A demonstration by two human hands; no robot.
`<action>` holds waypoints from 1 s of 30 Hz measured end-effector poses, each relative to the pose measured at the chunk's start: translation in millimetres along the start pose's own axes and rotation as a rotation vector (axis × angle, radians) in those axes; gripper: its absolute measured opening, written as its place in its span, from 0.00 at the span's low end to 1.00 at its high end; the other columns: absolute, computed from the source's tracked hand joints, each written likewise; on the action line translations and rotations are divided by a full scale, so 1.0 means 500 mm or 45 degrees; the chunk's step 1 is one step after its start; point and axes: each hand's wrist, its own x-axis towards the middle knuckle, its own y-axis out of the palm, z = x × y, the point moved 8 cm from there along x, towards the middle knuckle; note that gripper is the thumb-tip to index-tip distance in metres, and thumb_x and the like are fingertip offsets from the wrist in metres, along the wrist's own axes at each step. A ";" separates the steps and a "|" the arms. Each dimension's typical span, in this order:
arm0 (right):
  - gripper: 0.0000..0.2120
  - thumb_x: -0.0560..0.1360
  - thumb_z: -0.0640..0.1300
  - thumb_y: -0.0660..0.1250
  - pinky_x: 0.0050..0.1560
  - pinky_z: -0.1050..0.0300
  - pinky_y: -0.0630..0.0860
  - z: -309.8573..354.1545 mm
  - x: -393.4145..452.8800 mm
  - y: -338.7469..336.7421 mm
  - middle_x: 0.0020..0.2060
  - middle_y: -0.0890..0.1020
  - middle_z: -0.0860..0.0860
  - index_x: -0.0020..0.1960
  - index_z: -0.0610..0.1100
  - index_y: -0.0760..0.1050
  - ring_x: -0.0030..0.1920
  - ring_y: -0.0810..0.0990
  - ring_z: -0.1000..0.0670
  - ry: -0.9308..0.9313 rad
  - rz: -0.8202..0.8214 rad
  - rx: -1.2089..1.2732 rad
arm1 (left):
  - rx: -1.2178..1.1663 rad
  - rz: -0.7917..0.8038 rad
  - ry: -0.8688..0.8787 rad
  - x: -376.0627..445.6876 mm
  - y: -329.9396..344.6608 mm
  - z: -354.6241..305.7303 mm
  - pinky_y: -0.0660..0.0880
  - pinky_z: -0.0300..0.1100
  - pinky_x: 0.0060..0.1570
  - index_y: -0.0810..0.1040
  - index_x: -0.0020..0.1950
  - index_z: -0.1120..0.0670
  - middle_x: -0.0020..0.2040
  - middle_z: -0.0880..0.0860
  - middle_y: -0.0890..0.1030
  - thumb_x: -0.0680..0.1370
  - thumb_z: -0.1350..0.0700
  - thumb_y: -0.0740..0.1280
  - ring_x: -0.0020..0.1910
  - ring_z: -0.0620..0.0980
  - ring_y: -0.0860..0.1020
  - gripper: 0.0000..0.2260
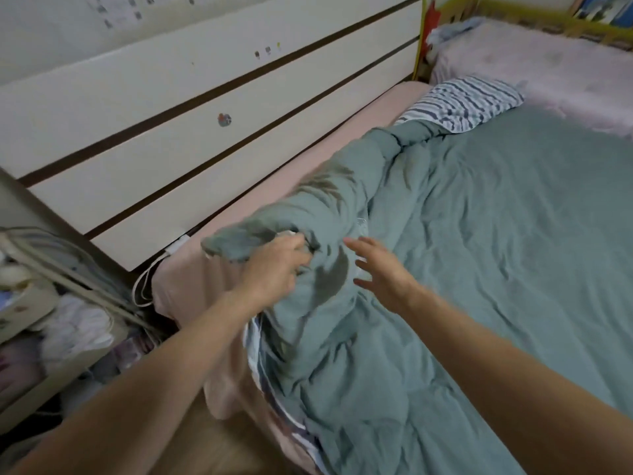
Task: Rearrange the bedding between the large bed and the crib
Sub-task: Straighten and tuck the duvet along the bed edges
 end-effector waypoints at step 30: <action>0.38 0.63 0.54 0.48 0.72 0.55 0.44 -0.040 0.191 0.364 0.75 0.60 0.49 0.73 0.47 0.63 0.76 0.54 0.49 -0.657 -0.136 -1.590 | -0.831 0.694 -0.699 -0.142 0.241 0.330 0.77 0.45 0.48 0.79 0.51 0.59 0.48 0.60 0.82 0.67 0.58 0.64 0.50 0.59 0.80 0.15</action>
